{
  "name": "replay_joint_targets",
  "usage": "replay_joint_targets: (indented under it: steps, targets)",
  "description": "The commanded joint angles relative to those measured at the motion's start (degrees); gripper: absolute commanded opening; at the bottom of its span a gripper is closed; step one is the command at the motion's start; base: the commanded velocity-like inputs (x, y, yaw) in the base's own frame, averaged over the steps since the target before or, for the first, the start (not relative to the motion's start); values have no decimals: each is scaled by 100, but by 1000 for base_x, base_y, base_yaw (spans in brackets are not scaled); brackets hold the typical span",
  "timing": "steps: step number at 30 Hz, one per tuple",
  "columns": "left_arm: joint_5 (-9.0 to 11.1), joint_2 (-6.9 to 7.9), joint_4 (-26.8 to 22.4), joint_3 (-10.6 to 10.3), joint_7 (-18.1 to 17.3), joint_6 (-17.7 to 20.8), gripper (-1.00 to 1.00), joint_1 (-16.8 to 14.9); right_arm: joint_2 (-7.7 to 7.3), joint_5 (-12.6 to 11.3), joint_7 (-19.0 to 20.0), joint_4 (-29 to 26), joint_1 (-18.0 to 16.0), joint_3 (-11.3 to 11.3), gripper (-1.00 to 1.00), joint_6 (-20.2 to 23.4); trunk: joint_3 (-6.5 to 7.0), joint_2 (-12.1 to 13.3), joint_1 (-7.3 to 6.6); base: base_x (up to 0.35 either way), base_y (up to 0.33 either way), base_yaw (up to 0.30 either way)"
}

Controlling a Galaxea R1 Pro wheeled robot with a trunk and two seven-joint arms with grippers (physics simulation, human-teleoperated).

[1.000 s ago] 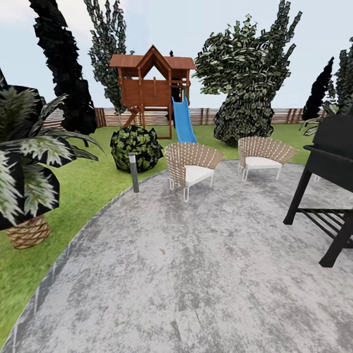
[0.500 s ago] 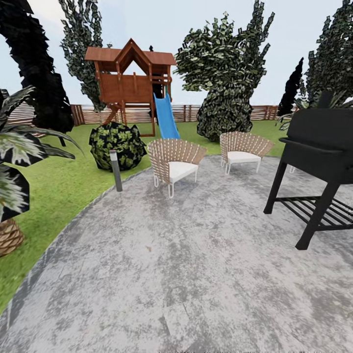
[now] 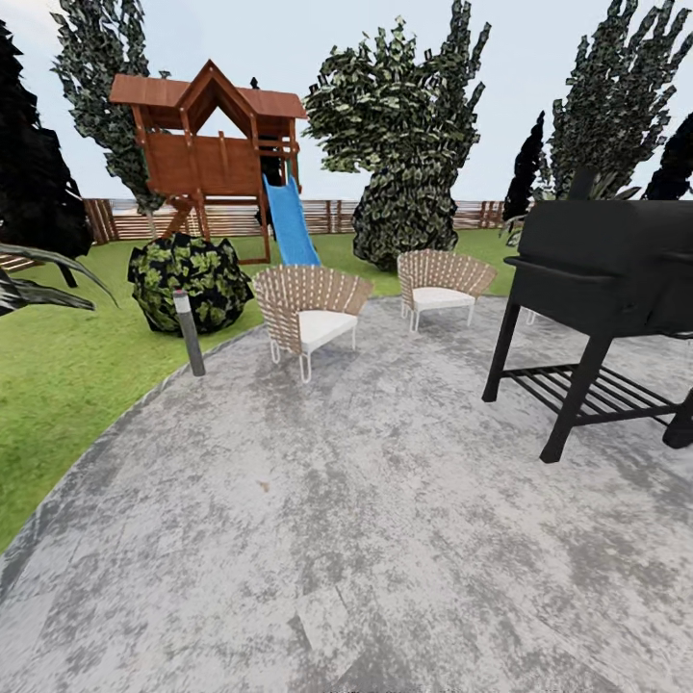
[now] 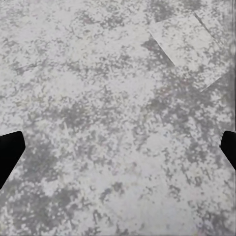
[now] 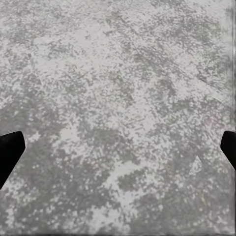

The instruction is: Pick up the pesticide atomizer in the garden and spray insectifuge to fully cover both potted plants in the garden.

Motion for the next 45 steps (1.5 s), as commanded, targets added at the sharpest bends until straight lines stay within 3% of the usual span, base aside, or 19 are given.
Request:
replay_joint_targets:
  steps: [1, 3, 45]
  targets:
    - [1, 1, 2, 0, 0, -17, 100, -2, 1, -1, -1, 6, -5, -4, 100, -19, -29, -44, 22, 0, 0, -255]
    - [1, 1, 2, 0, 1, -18, 100, -2, 1, 0, -1, 11, -5, -4, 100, -19, -75, -124, 66, 0, 0, -255]
    - [1, 1, 2, 0, 3, -20, 100, -2, 3, 4, 15, 34, -5, -4, 100, -19, -232, -124, 66, 0, 0, -272]
